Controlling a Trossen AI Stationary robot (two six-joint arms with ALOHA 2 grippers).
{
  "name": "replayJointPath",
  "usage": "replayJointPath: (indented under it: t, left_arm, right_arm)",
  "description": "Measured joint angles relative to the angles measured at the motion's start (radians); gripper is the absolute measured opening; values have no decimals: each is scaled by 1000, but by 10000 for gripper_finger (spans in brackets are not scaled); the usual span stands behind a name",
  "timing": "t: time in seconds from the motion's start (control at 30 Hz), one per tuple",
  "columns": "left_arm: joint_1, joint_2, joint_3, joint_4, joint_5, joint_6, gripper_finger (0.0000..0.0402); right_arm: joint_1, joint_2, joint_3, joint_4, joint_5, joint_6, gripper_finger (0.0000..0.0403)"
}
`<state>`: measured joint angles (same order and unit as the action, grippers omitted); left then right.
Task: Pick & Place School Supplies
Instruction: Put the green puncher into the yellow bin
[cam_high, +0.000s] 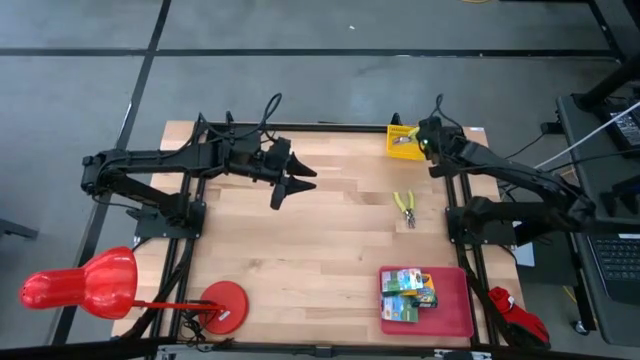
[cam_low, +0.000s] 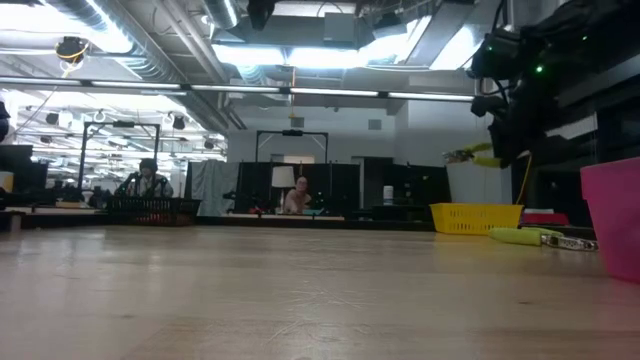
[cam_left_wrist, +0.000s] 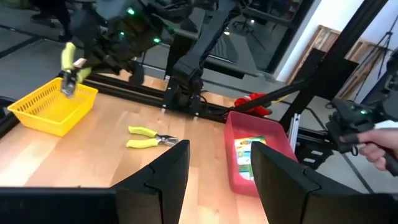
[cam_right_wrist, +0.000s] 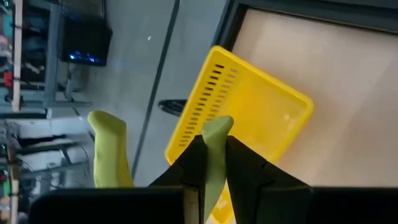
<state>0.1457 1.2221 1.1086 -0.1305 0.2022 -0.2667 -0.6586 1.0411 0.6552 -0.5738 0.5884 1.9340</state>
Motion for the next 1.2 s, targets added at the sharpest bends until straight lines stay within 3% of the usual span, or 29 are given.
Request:
replayJointPath:
  t: [0.2,0.63,1.2]
  left_arm:
    - [-2,0,0,0,0,0,168]
    - [-2,0,0,0,0,-38,168]
    - [-2,0,0,0,0,-45,168]
  right_arm:
    - [-78,53,0,33,-63,21,44]
    - [-106,217,0,138,-67,100,47]
    - [-151,228,0,279,6,-97,143]
